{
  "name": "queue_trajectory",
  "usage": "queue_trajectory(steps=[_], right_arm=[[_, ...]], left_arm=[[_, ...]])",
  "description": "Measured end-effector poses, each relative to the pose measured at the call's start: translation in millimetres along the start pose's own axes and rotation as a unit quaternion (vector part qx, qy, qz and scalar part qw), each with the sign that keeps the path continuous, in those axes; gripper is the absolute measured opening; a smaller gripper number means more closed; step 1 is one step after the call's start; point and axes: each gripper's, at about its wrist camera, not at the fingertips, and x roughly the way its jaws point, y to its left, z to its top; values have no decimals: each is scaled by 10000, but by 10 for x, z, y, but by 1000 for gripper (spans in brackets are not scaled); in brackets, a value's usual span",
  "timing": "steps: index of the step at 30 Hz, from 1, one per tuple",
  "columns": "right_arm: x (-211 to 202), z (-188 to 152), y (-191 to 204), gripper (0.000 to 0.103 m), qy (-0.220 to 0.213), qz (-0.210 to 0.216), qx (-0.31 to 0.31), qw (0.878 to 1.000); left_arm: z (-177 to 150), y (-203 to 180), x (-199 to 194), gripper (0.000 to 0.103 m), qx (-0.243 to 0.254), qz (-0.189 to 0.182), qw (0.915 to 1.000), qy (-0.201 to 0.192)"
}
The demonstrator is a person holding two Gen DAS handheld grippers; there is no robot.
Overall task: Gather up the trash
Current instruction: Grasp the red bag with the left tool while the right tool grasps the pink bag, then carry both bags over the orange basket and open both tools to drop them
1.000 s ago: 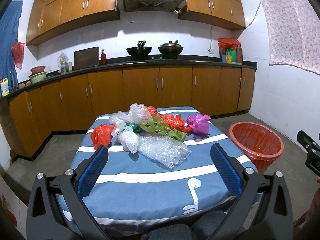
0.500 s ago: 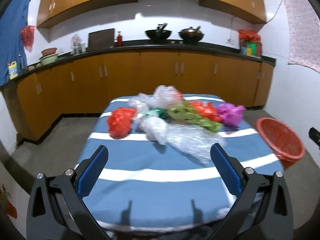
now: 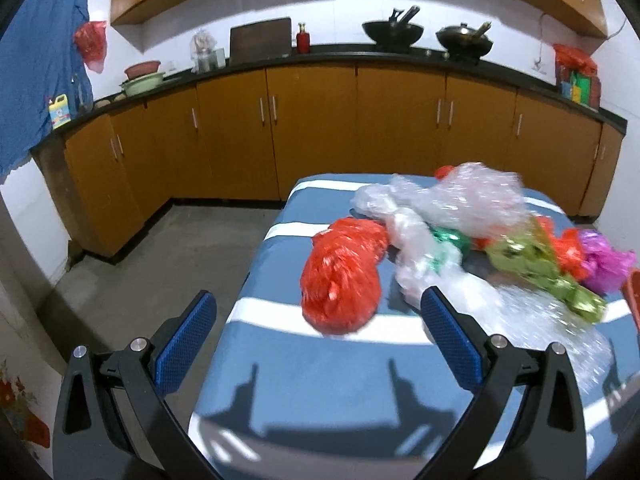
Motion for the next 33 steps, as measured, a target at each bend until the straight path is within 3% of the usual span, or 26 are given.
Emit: queue_trajectory(steps=[10, 14, 19, 23, 25, 33], right_arm=[[997, 191, 251, 85, 383, -121, -155, 9991], [1270, 144, 249, 74, 652, -179, -262, 9974], [1447, 63, 267, 55, 914, 36, -278, 9954], [1441, 57, 305, 49, 901, 143, -336, 9953], [1430, 49, 306, 47, 894, 180, -347, 9952], [1338, 36, 267, 44, 876, 264, -300, 9954]], left_arm=[[123, -57, 554, 101, 221, -19, 9992, 348], [101, -61, 693, 100, 238, -165, 9984, 494], [101, -134, 833, 83, 259, -384, 9969, 640], [149, -125, 918, 68, 112, -591, 9955, 727], [170, -112, 953, 53, 51, -685, 9947, 762], [202, -87, 950, 39, 88, -745, 9945, 736]])
